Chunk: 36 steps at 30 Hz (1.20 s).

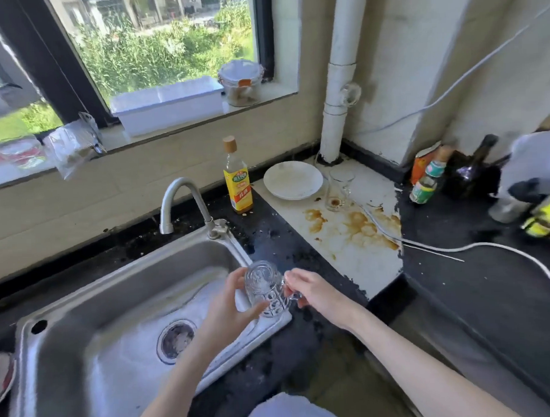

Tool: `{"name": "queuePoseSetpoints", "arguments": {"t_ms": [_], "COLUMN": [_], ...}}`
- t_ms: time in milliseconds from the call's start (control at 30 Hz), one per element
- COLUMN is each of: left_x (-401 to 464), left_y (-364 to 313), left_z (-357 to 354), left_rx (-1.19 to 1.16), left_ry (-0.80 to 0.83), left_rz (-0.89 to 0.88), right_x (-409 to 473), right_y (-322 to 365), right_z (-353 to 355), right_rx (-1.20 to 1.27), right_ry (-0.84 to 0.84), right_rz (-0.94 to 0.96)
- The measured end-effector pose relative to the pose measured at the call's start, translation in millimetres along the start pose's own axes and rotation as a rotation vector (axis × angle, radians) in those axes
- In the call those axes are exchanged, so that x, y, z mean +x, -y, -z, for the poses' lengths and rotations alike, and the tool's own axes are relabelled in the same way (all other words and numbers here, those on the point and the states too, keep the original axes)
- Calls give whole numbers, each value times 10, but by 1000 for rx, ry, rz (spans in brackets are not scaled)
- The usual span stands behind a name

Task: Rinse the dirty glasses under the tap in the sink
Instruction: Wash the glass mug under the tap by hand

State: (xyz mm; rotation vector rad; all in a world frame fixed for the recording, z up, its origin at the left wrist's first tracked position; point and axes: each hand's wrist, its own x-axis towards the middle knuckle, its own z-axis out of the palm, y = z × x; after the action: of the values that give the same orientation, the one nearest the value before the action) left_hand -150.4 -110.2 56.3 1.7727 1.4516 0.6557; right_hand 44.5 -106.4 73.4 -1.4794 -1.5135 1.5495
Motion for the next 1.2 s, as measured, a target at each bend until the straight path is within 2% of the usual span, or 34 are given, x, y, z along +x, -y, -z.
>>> {"name": "queuePoseSetpoints", "arguments": {"t_ms": [133, 300, 500, 700, 800, 967, 1200], "left_x": [-437, -979, -1833, -2536, -2736, -2918, -2783], "left_y": [-362, -1023, -1689, -2395, -2776, -3339, -4009], "left_z": [-557, -1236, -2100, -2999, -3431, -4237, -5364], "left_rx": [-7, 75, 112, 352, 397, 396, 482], "left_ry": [136, 329, 688, 929, 977, 1011, 999], "left_rz": [-112, -386, -600, -900, -1023, -1179, -1320], "right_x": [-956, -2277, -4004, -5574, -6135, -6768, -7227], "right_y": [-359, -815, -1431, -1919, -2051, -2326, -2820], "right_z": [173, 319, 272, 151, 211, 631, 1672], "right_rx": [63, 144, 254, 406, 413, 532, 703], "right_ry": [-174, -458, -786, -1192, -1331, -1539, -1683], "right_rz": [-28, -32, -192, -326, -411, -377, -363]}}
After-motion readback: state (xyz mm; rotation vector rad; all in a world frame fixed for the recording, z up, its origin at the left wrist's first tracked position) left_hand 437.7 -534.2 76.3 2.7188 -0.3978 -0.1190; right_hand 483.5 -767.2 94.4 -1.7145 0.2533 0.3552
